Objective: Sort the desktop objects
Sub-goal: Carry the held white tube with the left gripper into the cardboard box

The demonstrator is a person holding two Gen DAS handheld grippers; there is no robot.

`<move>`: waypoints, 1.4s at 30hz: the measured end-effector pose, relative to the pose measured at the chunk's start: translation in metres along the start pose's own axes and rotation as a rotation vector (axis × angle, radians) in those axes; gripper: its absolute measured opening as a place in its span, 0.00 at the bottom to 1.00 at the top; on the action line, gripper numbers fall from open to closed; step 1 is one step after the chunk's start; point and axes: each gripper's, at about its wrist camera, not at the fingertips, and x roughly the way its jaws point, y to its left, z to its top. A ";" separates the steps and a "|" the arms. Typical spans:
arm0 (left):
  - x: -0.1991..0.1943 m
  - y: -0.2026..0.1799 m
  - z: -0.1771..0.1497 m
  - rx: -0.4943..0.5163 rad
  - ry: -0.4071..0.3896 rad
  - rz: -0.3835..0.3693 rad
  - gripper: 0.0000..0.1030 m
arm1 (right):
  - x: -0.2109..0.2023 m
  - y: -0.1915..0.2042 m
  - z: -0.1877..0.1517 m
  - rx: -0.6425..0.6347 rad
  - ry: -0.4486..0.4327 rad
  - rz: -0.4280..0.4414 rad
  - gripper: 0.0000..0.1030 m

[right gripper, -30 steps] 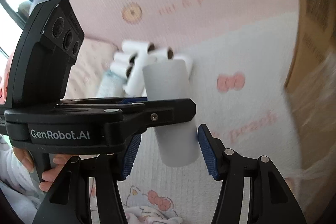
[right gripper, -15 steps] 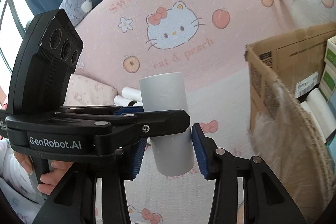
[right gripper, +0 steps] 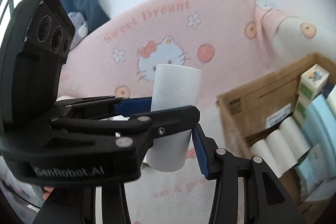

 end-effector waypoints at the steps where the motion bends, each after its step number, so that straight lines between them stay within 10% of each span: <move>1: 0.002 -0.002 0.004 -0.006 0.003 -0.029 0.46 | -0.006 -0.005 0.002 0.008 -0.010 -0.013 0.40; 28: 0.080 -0.047 0.058 -0.074 0.108 -0.242 0.46 | -0.031 -0.081 0.033 0.068 0.044 -0.172 0.39; 42: 0.127 -0.038 0.063 -0.271 0.227 -0.334 0.46 | -0.017 -0.126 0.032 0.099 0.169 -0.238 0.38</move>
